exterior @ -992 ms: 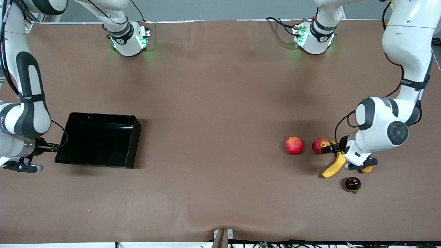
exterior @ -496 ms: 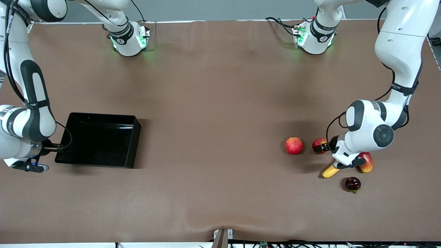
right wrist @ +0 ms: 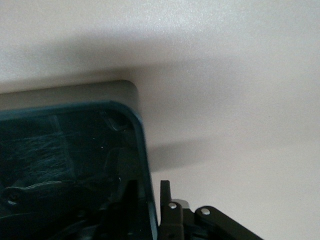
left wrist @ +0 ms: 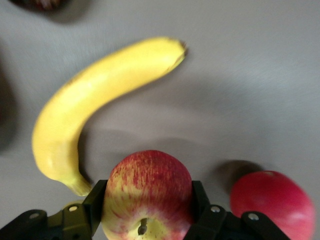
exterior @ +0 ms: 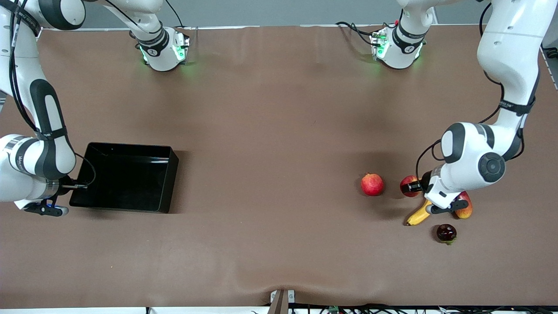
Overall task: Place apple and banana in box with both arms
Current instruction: 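Grasp the striped apple with the left gripper while the right gripper grips the tray, then slide the black tray toward the fruit with the right gripper while the left lifts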
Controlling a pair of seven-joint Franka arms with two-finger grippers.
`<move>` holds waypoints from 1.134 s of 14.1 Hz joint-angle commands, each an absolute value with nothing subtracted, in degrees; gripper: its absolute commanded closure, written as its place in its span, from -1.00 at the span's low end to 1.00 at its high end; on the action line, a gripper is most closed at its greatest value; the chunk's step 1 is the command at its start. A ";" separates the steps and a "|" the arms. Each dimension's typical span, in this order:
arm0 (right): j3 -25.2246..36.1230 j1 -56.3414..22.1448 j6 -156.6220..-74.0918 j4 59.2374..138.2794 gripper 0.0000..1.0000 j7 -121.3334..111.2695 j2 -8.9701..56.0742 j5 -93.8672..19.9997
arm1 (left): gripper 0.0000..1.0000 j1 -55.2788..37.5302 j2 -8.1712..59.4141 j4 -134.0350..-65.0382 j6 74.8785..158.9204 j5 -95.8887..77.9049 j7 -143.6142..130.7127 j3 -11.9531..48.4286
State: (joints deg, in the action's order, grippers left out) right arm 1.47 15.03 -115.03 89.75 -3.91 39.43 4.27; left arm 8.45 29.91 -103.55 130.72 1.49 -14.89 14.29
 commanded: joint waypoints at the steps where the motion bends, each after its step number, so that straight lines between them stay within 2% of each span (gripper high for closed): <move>1: 0.62 16.08 -114.70 90.61 1.00 -3.78 38.94 4.48 | 1.00 8.96 23.31 -104.16 128.34 2.64 -14.85 14.77; 5: 0.35 16.96 -113.82 90.70 1.00 -7.37 38.67 4.40 | 1.00 9.14 19.52 -97.31 116.31 2.72 -14.77 14.77; 7: 0.00 15.48 -112.51 90.27 1.00 -7.73 37.89 4.39 | 1.00 8.88 16.54 -97.03 111.82 2.46 -15.46 14.85; 11: -0.44 10.82 -107.76 87.63 1.00 -7.03 37.00 2.73 | 1.00 8.70 14.77 -94.13 108.64 1.93 -15.55 17.12; 16: -2.37 5.81 -96.25 80.08 1.00 -3.71 36.21 -0.09 | 1.00 8.70 13.80 -91.23 105.21 1.85 -15.56 19.68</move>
State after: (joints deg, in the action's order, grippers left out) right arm -1.95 7.42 -100.56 83.02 -5.68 37.51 1.58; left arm 8.50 14.61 -92.70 107.31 1.53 -15.03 18.70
